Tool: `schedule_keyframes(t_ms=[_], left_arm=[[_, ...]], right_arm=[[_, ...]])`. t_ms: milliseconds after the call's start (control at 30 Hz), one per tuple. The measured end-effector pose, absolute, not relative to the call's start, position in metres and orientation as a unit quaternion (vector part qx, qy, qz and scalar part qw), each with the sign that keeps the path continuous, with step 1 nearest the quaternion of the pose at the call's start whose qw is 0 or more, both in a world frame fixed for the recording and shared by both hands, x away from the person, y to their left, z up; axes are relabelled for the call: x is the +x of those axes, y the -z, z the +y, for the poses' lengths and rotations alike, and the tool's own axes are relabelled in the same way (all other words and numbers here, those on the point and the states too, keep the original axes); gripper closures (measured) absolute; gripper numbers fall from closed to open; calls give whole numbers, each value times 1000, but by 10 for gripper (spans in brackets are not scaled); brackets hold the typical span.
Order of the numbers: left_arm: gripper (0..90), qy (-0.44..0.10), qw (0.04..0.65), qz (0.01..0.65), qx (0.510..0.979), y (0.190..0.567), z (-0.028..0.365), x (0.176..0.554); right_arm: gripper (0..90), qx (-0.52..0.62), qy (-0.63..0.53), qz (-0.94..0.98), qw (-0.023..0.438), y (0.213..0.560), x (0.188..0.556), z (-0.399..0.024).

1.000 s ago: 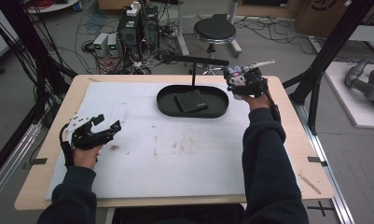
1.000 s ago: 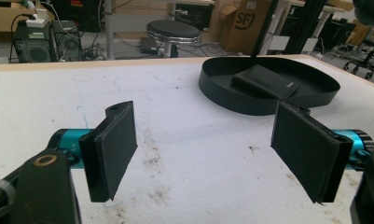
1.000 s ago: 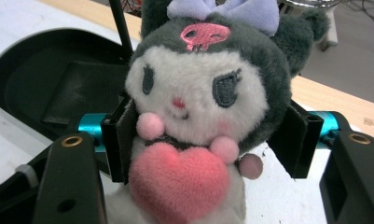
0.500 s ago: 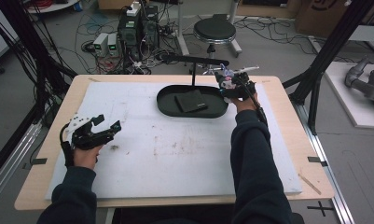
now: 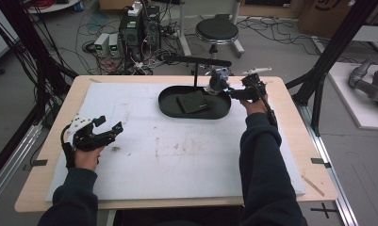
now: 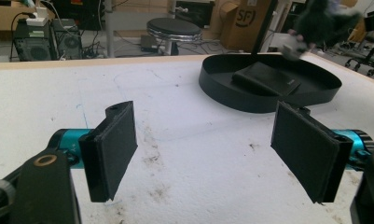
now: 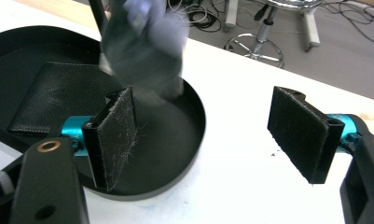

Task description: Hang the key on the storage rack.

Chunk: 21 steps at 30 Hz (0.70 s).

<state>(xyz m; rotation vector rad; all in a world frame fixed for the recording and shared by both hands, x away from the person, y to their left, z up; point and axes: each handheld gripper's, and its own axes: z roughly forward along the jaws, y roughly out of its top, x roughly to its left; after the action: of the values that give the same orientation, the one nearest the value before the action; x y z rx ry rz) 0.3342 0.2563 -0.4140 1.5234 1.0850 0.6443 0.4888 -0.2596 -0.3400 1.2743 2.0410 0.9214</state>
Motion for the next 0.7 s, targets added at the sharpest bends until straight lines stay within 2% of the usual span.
schedule_keyframes(t_ms=[200,300,367,400,467,700], left_arm=[[221,-271,551,458,643,414,256,335],[221,-272,552,457,642,414,256,334],[221,-271,551,457,643,414,256,335],[221,-271,552,456,643,414,256,335],[221,-272,552,456,643,414,255,335],[221,-277,548,456,644,413,255,334]], right_arm=[[245,470,-348,760,285,327,472,-280],[253,456,-370,751,302,324,454,-295],[199,467,-363,757,278,324,446,-306],[199,470,-369,754,274,325,440,-312],[199,458,-383,749,288,329,423,-321],[199,449,-394,750,283,368,369,-339]])
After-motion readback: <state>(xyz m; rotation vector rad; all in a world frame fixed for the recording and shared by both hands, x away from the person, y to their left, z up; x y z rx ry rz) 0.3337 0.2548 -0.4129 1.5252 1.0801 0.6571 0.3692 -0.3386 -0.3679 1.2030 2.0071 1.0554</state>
